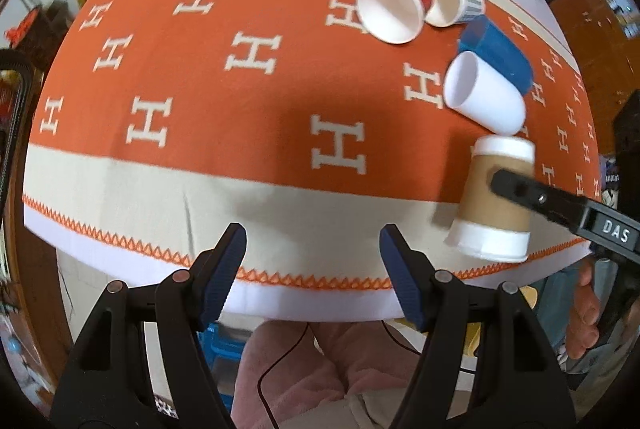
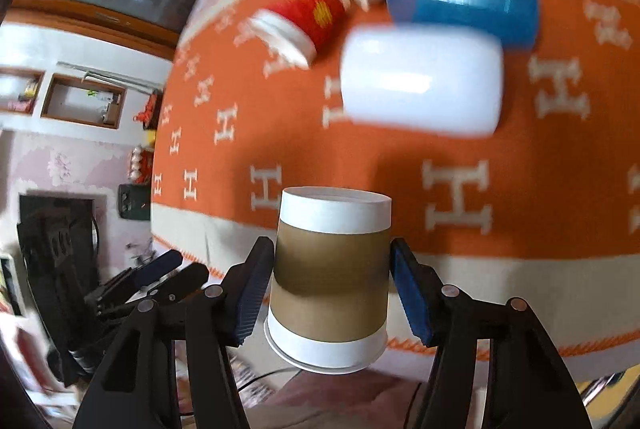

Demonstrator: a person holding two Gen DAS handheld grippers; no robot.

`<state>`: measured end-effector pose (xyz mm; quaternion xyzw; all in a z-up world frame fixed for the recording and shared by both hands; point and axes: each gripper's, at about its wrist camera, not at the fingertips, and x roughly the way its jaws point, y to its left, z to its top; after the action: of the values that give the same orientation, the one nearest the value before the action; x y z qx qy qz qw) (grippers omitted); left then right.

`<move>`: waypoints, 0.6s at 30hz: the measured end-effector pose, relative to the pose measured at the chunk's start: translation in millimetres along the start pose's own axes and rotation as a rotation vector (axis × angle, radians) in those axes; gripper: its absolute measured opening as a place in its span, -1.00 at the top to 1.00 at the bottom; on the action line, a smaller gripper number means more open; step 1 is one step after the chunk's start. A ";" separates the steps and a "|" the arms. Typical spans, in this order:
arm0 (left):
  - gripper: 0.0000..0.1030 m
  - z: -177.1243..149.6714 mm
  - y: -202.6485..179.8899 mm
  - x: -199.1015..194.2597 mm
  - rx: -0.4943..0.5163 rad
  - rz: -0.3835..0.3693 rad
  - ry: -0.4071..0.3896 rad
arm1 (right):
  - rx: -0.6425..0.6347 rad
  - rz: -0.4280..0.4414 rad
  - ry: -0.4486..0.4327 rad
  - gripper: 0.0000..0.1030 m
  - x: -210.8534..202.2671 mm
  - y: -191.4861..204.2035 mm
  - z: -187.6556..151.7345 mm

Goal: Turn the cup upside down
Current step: 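Rotate the held cup so its open rim faces down, lowering it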

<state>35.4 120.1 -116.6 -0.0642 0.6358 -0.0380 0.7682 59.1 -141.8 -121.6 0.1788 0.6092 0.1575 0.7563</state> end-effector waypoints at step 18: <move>-0.30 -11.0 -19.1 11.7 0.043 -0.005 -0.197 | -0.324 -0.234 -0.593 -0.17 4.0 6.3 -65.8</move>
<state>27.3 99.0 -127.2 -0.0527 0.5559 -0.0471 0.8282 -4.6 -129.3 -135.0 0.0237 0.3465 0.1058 0.9318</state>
